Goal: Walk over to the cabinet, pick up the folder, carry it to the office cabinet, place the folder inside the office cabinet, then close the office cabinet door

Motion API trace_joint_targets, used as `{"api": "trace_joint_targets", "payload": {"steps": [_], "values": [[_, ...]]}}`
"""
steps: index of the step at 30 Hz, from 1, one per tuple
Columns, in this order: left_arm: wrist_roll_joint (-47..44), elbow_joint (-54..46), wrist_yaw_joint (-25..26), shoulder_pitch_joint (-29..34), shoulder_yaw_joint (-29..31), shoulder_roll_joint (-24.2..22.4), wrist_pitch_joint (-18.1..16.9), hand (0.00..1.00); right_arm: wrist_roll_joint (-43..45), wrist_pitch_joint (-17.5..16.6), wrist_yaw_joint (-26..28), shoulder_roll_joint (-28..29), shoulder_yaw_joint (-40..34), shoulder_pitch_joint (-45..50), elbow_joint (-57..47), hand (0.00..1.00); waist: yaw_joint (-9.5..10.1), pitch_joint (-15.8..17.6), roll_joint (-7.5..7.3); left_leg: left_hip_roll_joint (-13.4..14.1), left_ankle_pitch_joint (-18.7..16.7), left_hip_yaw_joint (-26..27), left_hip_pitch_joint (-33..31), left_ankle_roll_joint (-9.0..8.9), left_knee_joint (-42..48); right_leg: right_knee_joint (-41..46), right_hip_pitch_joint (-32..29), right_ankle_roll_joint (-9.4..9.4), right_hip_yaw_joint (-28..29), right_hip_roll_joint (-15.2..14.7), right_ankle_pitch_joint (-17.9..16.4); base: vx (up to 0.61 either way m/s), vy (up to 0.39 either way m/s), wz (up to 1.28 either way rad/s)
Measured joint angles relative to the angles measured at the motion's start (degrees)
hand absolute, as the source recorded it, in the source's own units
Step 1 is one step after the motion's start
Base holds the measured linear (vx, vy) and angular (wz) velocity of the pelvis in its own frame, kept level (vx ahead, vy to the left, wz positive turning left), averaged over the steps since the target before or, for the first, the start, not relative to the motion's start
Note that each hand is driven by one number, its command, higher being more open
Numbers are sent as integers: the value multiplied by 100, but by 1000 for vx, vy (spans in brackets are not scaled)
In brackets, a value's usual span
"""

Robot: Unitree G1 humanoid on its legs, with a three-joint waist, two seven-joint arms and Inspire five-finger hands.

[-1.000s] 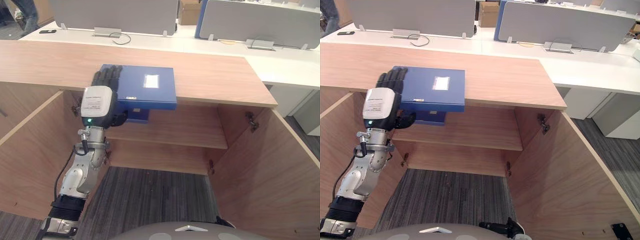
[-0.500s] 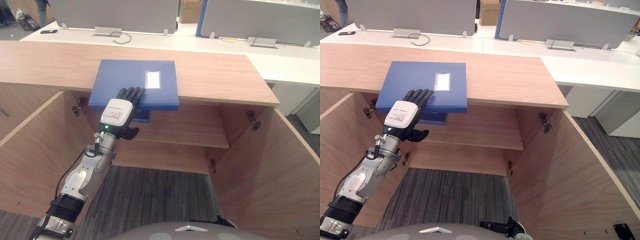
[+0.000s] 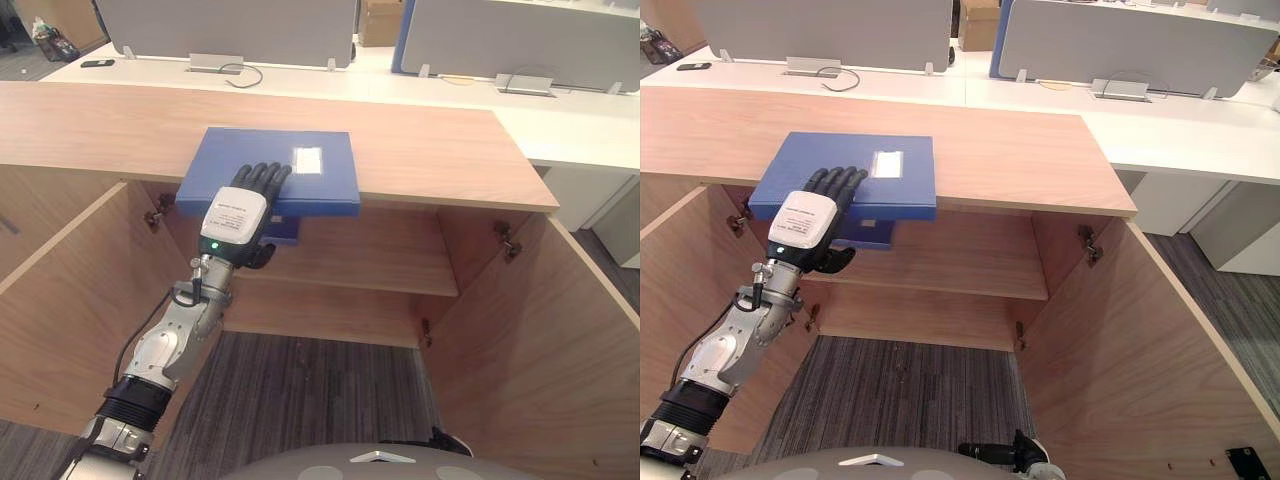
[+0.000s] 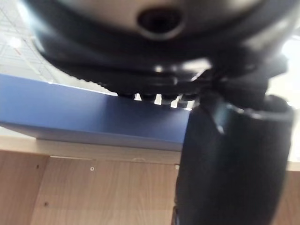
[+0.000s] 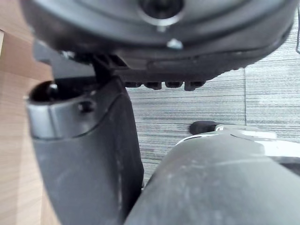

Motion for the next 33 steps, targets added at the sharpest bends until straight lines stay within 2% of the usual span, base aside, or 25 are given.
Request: {"api": "trace_joint_targets", "payload": {"steps": [11,26,29,30,31,33], "values": [[195,-20,522,-322,227,11,157,0,-4,0,-4,1,-1,-8,0,100,-7,0,0,1,0,20,13,0,0,12,-1,0,16,0,0,0,0,0],[237,-14,535,-361,342,7,198,0,-7,1,-9,0,-1,-8,0,100,-6,-2,-1,-3,0,5,14,1,-2,6,6,1,0,-5,0,0,0,0],[202,-359,388,-294,503,-385,325,0,-7,1,-12,3,-3,-5,0,100,1,-1,-2,-11,3,-26,-1,5,-1,8,10,1,-11,-33,0,0,0,4],[-35,-844,242,-155,720,-836,366,0,-4,-1,-24,6,-17,4,-1,100,6,-2,-3,-17,2,-31,-41,5,-1,10,-19,1,-14,-53,-1,0,0,0],[-124,-1088,235,-70,795,-1019,389,0,-3,-1,-31,8,-22,2,0,100,15,-3,-6,-19,2,-34,-61,5,-1,14,-14,1,-14,-56,-1,0,0,0],[-1107,-1916,211,202,938,-1604,380,0,0,5,-56,18,-30,0,-6,100,23,-2,-8,-21,0,-45,-59,5,0,17,-5,2,-7,-59,0,0,0,2]]}}
